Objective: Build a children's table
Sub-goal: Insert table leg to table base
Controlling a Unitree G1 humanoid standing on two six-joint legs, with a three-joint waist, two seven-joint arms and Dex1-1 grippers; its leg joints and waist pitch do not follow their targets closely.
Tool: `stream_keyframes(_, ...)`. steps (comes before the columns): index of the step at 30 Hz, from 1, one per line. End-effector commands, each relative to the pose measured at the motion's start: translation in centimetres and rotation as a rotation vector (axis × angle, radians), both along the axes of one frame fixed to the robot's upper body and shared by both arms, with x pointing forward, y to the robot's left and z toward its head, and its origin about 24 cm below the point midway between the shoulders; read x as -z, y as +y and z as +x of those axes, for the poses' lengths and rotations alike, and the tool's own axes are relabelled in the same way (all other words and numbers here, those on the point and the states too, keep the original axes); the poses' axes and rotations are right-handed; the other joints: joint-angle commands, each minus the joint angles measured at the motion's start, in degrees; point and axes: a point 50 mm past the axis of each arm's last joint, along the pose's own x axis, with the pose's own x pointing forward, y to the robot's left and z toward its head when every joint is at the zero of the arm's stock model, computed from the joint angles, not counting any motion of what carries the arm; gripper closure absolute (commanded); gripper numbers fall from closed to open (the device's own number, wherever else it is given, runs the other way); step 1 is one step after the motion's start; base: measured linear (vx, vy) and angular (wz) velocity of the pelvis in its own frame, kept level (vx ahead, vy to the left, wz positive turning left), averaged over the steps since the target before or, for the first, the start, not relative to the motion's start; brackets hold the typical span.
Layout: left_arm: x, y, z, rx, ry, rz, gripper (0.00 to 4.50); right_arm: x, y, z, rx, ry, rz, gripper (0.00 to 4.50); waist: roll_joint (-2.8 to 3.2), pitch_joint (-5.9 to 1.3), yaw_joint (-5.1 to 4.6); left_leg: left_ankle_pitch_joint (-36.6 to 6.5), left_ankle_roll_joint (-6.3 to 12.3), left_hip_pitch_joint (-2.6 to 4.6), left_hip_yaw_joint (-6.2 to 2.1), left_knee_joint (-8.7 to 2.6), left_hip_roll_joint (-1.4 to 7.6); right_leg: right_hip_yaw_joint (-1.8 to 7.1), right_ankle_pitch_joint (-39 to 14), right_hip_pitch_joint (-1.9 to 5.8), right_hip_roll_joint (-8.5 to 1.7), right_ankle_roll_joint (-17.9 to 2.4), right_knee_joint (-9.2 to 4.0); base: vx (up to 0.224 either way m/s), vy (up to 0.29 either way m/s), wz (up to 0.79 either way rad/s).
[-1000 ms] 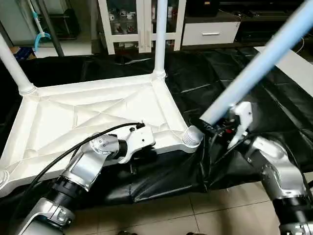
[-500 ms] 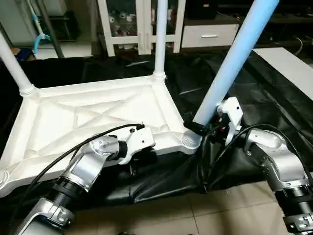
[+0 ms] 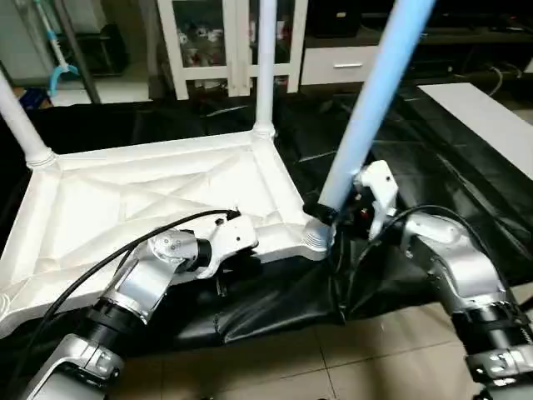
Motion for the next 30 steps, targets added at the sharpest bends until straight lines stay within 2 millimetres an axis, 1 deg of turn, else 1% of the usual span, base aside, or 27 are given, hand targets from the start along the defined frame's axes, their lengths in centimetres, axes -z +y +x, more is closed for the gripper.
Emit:
stream_keyframes(1, -0.1, -0.6, 0.1, 0.01, -0.019, -0.011, 4.5, 5.9, -1.1, -1.9, 0.052, 0.289, -0.104, 2.69, 0.34, -0.66, -1.05, -48.56, -9.16, 3.38, -4.73, -8.14, 5.44, -0.16, -26.83, -1.2, -1.18, -4.22, -3.95, 0.0, 0.0, 0.0)
stream_keyframes(2, -0.2, -0.6, 0.1, 0.008, -0.018, -0.013, 4.5, 6.0, -1.3, -1.7, 0.078, 0.298, -0.112, 2.69, 0.34, -0.6, -0.94, -47.96, -8.97, 3.62, -4.37, -8.29, 5.39, -0.21, -25.46, -1.19, -1.28, -4.63, -3.96, 0.0, 0.0, 0.0)
stream_keyframes(6, -0.2, -0.5, 0.2, 0.0, -0.013, -0.024, 4.5, 6.3, -1.8, -1.4, 0.126, 0.314, -0.14, 2.69, 0.48, -0.25, -0.99, -48.16, -9.01, 3.98, -4.28, -8.72, 5.48, -0.7, -24.99, -0.88, -1.4, -5.11, -4.1, 0.0, 0.0, 0.0)
stream_keyframes(7, -0.4, -0.3, 0.3, -0.006, -0.013, -0.032, 4.5, 6.2, -1.9, -0.9, 0.155, 0.308, -0.16, 2.69, 0.6, 0.07, -0.92, -49.41, -9.3, 4.21, -3.99, -9.16, 5.52, -1.05, -25.04, -0.92, -0.99, -4.95, -4.23, 0.0, 0.0, 0.0)
stream_keyframes(8, -0.5, -0.3, 0.3, -0.008, -0.013, -0.034, 4.5, 6.2, -1.9, -0.8, 0.162, 0.304, -0.164, 2.69, 1.17, 0.75, -0.97, -50.75, -9.53, 4.1, -3.86, -9.74, 5.48, -1.51, -25.43, -1.03, -0.62, -4.84, -4.09, 0.0, 0.0, 0.0)
stream_keyframes(9, -0.6, -0.1, 0.4, -0.011, -0.012, -0.038, 4.5, 5.9, -1.8, -0.5, 0.173, 0.296, -0.166, 2.69, 1.05, 0.76, -0.98, -51.5, -9.25, 3.94, -3.53, -10.41, 5.58, -2.14, -24.93, -0.18, -0.27, -5.02, -3.44, 0.0, 0.0, 0.0)
stream_keyframes(10, -0.6, 0.0, 0.4, -0.012, -0.011, -0.039, 4.5, 5.8, -1.7, -0.4, 0.172, 0.29, -0.159, 2.69, 1.45, 0.7, -0.74, -51.85, -9.48, 3.35, -2.77, -11.8, 5.82, -2.61, -21.28, 0.88, 0.37, -5.75, -2.04, 0.0, 0.0, 0.0)
stream_keyframes(11, -0.6, 0.0, 0.4, -0.012, -0.011, -0.039, 4.5, 5.7, -1.7, -0.4, 0.172, 0.288, -0.156, 2.69, 1.67, 0.68, -0.05, -51.08, -9.56, 3.04, -1.81, -12.98, 6.0, -2.69, -18.2, 1.55, 0.73, -6.44, -0.45, 0.0, 0.0, 0.0)
stream_keyframes(12, -0.6, 0.1, 0.3, -0.013, -0.009, -0.037, 4.5, 5.3, -1.3, -0.2, 0.161, 0.275, -0.13, 2.69, 1.71, 0.4, 0.24, -49.52, -9.63, 3.35, -1.48, -12.95, 5.86, -2.35, -17.53, 1.55, 0.35, -6.76, -0.1, 0.0, 0.0, 0.0)
stream_keyframes(13, -0.5, 0.2, 0.3, -0.013, -0.008, -0.035, 4.5, 5.2, -1.2, -0.2, 0.157, 0.273, -0.125, 2.69, 0.69, 0.28, 0.31, -44.03, -9.51, 5.63, -1.42, -9.61, 4.61, -0.77, -23.14, -1.23, -1.62, -7.05, -3.66, 0.005, -0.052, 0.11)
stream_keyframes(14, -0.5, 0.3, 0.4, -0.017, -0.008, -0.032, 4.5, 5.2, -1.1, -0.3, 0.155, 0.273, -0.125, 2.69, 1.06, 1.63, 0.13, -44.7, -8.66, 6.86, -2.01, -8.02, 4.28, -1.15, -29.89, -3.06, -2.16, -6.22, -5.89, 0.005, -0.052, 0.11)
stream_keyframes(15, -0.5, 0.4, 0.4, -0.02, -0.009, -0.03, 4.5, 5.2, -1.1, -0.3, 0.153, 0.274, -0.126, 2.69, 0.37, 1.59, -0.54, -41.31, -4.89, 6.91, -3.8, -5.55, 4.15, -1.23, -38.29, -1.79, -4.47, -3.65, -7.59, 0.0, 0.0, 0.0)
stream_keyframes(16, -0.5, 0.4, 0.5, -0.022, -0.009, -0.029, 4.5, 5.3, -1.0, -0.5, 0.145, 0.275, -0.126, 2.69, 1.26, 2.15, -0.77, -41.89, -4.21, 6.16, -4.81, -6.53, 4.92, -3.21, -40.4, -0.05, -3.92, -1.68, -7.46, -0.001, 0.039, -0.27)
stream_keyframes(17, -0.5, 0.4, 0.5, -0.023, -0.009, -0.029, 4.5, 5.3, -1.0, -0.5, 0.142, 0.274, -0.127, 2.69, 2.87, 2.71, -0.89, -52.66, -7.5, 2.03, -4.92, -12.58, 6.53, -5.97, -27.1, 4.58, 0.0, -2.31, -0.98, -0.001, 0.039, -0.27)
stream_keyframes(18, -0.6, 0.4, 0.6, -0.03, -0.01, -0.035, 4.5, 5.5, -0.9, -0.8, 0.121, 0.271, -0.138, 2.69, 3.14, 2.6, 1.79, -59.43, -9.85, -3.14, -3.79, -16.75, 7.26, -5.76, -14.07, 9.02, 0.9, -4.03, 8.73, -0.073, 0.029, -0.03)
stream_keyframes(19, -0.6, 0.4, 0.6, -0.037, -0.01, -0.04, 4.5, 5.9, -0.8, -1.2, 0.099, 0.264, -0.161, 2.69, 3.18, 2.13, 7.5, -57.43, -11.75, -4.36, 2.65, -18.16, 5.21, -6.2, -9.76, 7.89, 3.09, -4.54, 10.27, -0.061, -0.071, 0.22)
stream_keyframes(20, -0.5, 0.4, 0.6, -0.04, -0.01, -0.041, 4.5, 6.1, -0.8, -1.4, 0.09, 0.262, -0.172, 2.69, -0.87, -0.97, 3.86, -34.6, -13.75, 4.65, 0.05, -9.39, 4.8, -0.79, -34.98, 2.15, -3.52, -4.02, 3.44, -0.061, -0.071, 0.22)
stream_keyframes(21, -0.5, 0.4, 0.5, -0.041, -0.01, -0.041, 4.5, 6.3, -0.8, -1.5, 0.089, 0.262, -0.178, 2.7, -3.01, -0.54, 3.21, -16.52, -11.01, 9.8, -2.34, 1.85, 1.55, 0.4, -47.23, -3.93, -6.43, -2.57, -4.0, 0.144, -0.19, 0.16)
stream_keyframes(22, -0.5, 0.4, 0.5, -0.042, -0.009, -0.041, 4.5, 6.4, -0.8, -1.5, 0.089, 0.262, -0.18, 2.7, -0.39, 1.53, 3.97, 0.53, -2.07, 1.81, -8.68, 3.82, 0.25, 5.97, -51.01, 2.44, -10.01, -6.66, -7.14, 0.2, -0.1, -0.27)
stream_keyframes(23, -0.4, 0.4, 0.4, -0.041, -0.007, -0.04, 4.5, 6.5, -0.9, -1.6, 0.088, 0.262, -0.188, 2.7, -0.46, 2.4, 3.59, 0.58, -3.64, -2.2, -10.21, 2.28, 1.53, 2.42, -39.8, 6.67, -8.04, -10.15, -4.09, 0.2, -0.1, -0.27)
stream_keyframes(24, -0.4, 0.4, 0.4, -0.041, -0.007, -0.039, 4.5, 6.5, -0.9, -1.6, 0.088, 0.263, -0.191, 2.7, -0.07, 1.3, 4.11, -0.43, -5.47, -0.59, -9.68, -1.68, 3.24, 0.92, -30.34, 6.15, -4.4, -11.24, -2.48, 0.097, 0.064, -0.31)
stream_keyframes(25, -0.3, 0.4, 0.3, -0.04, -0.004, -0.038, 4.5, 6.6, -1.1, -1.7, 0.091, 0.265, -0.199, 2.7, 0.56, 0.7, 3.31, -2.09, -6.09, 1.47, -9.46, -3.57, 4.59, -0.1, -20.35, 4.55, -1.72, -12.14, -0.87, 0.0, 0.0, 0.0)
stream_keyframes(26, -0.3, 0.5, 0.2, -0.039, -0.003, -0.038, 4.5, 6.7, -1.3, -1.8, 0.099, 0.269, -0.2, 2.7, 1.45, 1.01, 1.33, -12.54, -2.91, 3.52, -9.99, -5.79, 7.37, 1.11, -4.81, 3.12, -1.27, -14.82, 0.85, 0.0, 0.0, 0.0)
stream_keyframes(27, -0.3, 0.5, 0.2, -0.038, -0.003, -0.039, 4.5, 6.7, -1.3, -1.8, 0.101, 0.27, -0.199, 2.7, 1.75, 0.71, 1.01, -14.72, -2.39, 3.47, -9.23, -5.69, 6.84, 1.43, -3.33, 3.63, -1.91, -16.07, 0.54, -0.025, -0.016, 0.23)
stream_keyframes(28, -0.3, 0.5, 0.1, -0.029, 0.003, -0.042, 4.5, 6.8, -1.4, -1.8, 0.106, 0.272, -0.2, 2.7, 1.88, 0.63, 0.83, -16.47, -1.4, 3.09, -7.82, -5.53, 6.01, 1.81, -3.51, 3.99, -2.44, -17.41, -0.26, 0.0, 0.0, 0.0)
stream_keyframes(29, -0.2, 0.6, 0.1, -0.022, 0.008, -0.043, 4.5, 6.8, -1.5, -1.8, 0.107, 0.271, -0.201, 2.7, 1.57, 0.8, 0.86, -16.02, -0.54, 2.63, -6.84, -5.56, 5.85, 1.91, -5.64, 4.21, -2.7, -17.38, -0.78, 0.0, 0.0, 0.0)
stream_keyframes(30, -0.2, 0.6, 0.0, -0.016, 0.009, -0.042, 4.5, 6.8, -1.5, -1.9, 0.106, 0.271, -0.202, 2.7, 1.37, 0.76, 0.84, -15.81, -0.41, 2.43, -6.54, -5.59, 5.81, 1.9, -7.3, 4.36, -2.76, -16.98, -1.03, 0.0, 0.0, 0.0)
